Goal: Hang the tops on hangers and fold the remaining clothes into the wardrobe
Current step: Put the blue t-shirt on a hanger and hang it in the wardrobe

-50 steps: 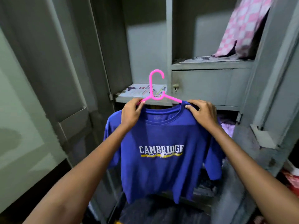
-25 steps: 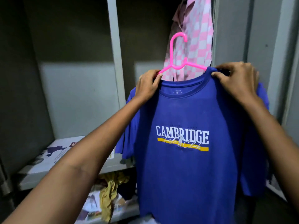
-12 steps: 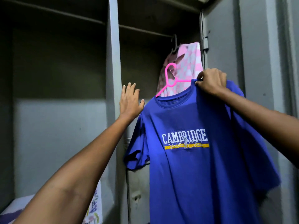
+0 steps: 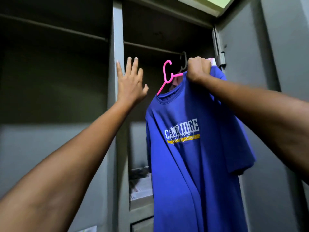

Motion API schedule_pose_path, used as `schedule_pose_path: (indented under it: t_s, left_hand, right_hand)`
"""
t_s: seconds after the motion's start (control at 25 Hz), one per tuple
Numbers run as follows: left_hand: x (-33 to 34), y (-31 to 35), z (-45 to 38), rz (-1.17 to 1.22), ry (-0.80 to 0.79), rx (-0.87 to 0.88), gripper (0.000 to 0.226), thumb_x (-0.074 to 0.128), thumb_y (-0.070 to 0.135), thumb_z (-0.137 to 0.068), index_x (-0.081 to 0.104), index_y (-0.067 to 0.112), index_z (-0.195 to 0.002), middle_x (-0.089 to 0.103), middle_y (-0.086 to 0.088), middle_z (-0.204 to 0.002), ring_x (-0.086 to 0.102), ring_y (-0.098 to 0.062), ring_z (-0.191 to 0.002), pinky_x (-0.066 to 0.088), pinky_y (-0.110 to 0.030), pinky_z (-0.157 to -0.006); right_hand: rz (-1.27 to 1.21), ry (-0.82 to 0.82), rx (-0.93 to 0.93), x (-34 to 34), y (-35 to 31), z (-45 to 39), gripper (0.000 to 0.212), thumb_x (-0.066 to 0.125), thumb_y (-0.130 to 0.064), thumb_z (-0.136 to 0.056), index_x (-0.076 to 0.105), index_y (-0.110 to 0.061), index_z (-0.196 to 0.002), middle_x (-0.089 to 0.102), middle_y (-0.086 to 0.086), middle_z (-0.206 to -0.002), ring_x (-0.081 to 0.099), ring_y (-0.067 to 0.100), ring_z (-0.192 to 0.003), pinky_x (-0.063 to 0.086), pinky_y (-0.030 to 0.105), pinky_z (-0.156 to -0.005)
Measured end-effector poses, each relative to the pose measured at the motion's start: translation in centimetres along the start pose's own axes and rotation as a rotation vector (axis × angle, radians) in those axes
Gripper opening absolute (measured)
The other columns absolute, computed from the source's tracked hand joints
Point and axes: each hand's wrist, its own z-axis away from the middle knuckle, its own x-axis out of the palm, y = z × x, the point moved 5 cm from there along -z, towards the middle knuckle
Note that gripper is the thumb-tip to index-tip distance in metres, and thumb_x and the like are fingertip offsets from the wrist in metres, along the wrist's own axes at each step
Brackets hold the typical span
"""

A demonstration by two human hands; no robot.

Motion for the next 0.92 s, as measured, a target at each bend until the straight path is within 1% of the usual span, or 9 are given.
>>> schedule_pose_path:
  t_s: [0.08,0.2,0.4,0.56,0.64,0.72,0.84,0.92]
  left_hand:
    - [0.4,-0.7,-0.8,-0.095,-0.007,-0.052,0.053,0.045,0.045,-0.089,0.051,0.006,-0.124,0.011,-0.015,-0.156,0.003,-0.03,-0.145,0.0,-0.062,-0.11]
    - [1.3,-0.7,-0.6,-0.219,-0.036,-0.055,0.056,0.043,0.049,-0.089,0.057,0.007,-0.122,0.008,-0.016,-0.157,-0.001,-0.03,-0.145,0.002,-0.058,-0.112]
    - [1.8,-0.5,-0.9,-0.39,-0.046,-0.064,0.059,0.036,0.054,-0.09,0.059,0.01,-0.123,0.01,-0.016,-0.156,-0.001,-0.03,-0.145,0.006,-0.056,-0.113]
    - [2.3,-0.6,-0.9,-0.454,-0.051,-0.072,0.061,0.032,0.056,-0.091,0.059,0.012,-0.124,0.013,-0.015,-0.156,-0.001,-0.03,-0.145,0.007,-0.054,-0.113]
    - [2.5,-0.6,-1.0,-0.498,-0.049,-0.064,0.061,0.03,0.057,-0.091,0.058,0.013,-0.124,0.012,-0.015,-0.156,-0.001,-0.03,-0.146,0.007,-0.053,-0.113]
    - [2.8,-0.7,-1.0,-0.521,-0.036,-0.068,0.063,0.029,0.058,-0.09,0.056,0.013,-0.126,0.01,-0.014,-0.157,-0.001,-0.029,-0.146,0.008,-0.053,-0.113]
    - [2.8,-0.8,-1.0,-0.557,-0.007,-0.072,0.071,0.026,0.059,-0.089,0.04,0.011,-0.139,0.005,-0.014,-0.157,-0.002,-0.029,-0.146,0.008,-0.053,-0.113]
    - [2.9,-0.8,-0.9,-0.576,-0.007,-0.066,0.072,0.025,0.06,-0.089,0.036,0.012,-0.142,0.003,-0.014,-0.157,-0.003,-0.029,-0.146,0.007,-0.054,-0.113]
  right_hand:
    - [0.016,0.013,-0.01,1.7,-0.4,-1.5,0.029,0.043,0.003,-0.087,0.063,-0.001,-0.107,0.062,0.021,-0.115,0.057,0.039,-0.109,0.044,0.036,-0.084]
    - [0.014,0.038,-0.006,4.0,0.1,-3.8,0.028,0.044,0.001,-0.088,0.063,-0.003,-0.109,0.062,0.019,-0.117,0.057,0.037,-0.11,0.044,0.036,-0.085]
    - [0.02,0.075,-0.005,7.1,1.3,-8.1,0.029,0.042,0.002,-0.09,0.063,-0.004,-0.109,0.062,0.017,-0.115,0.058,0.036,-0.108,0.044,0.035,-0.083]
    - [0.001,0.083,0.022,9.3,2.4,-11.0,0.029,0.042,0.002,-0.09,0.062,-0.004,-0.11,0.061,0.016,-0.116,0.058,0.035,-0.109,0.043,0.035,-0.079]
    - [-0.02,0.082,0.03,10.2,2.8,-12.2,0.029,0.042,-0.001,-0.092,0.061,-0.005,-0.113,0.061,0.016,-0.118,0.057,0.035,-0.11,0.044,0.035,-0.081]
    - [-0.029,0.082,0.022,11.2,2.9,-13.1,0.029,0.041,-0.003,-0.093,0.061,-0.007,-0.114,0.061,0.015,-0.118,0.057,0.034,-0.11,0.044,0.035,-0.082]
    - [-0.034,0.078,0.009,12.3,2.7,-14.2,0.03,0.042,-0.005,-0.092,0.061,-0.008,-0.116,0.06,0.015,-0.119,0.057,0.034,-0.111,0.045,0.035,-0.084]
    - [-0.031,0.082,0.014,12.5,2.7,-15.0,0.031,0.042,-0.004,-0.092,0.061,-0.007,-0.116,0.06,0.015,-0.121,0.056,0.034,-0.113,0.045,0.037,-0.085]
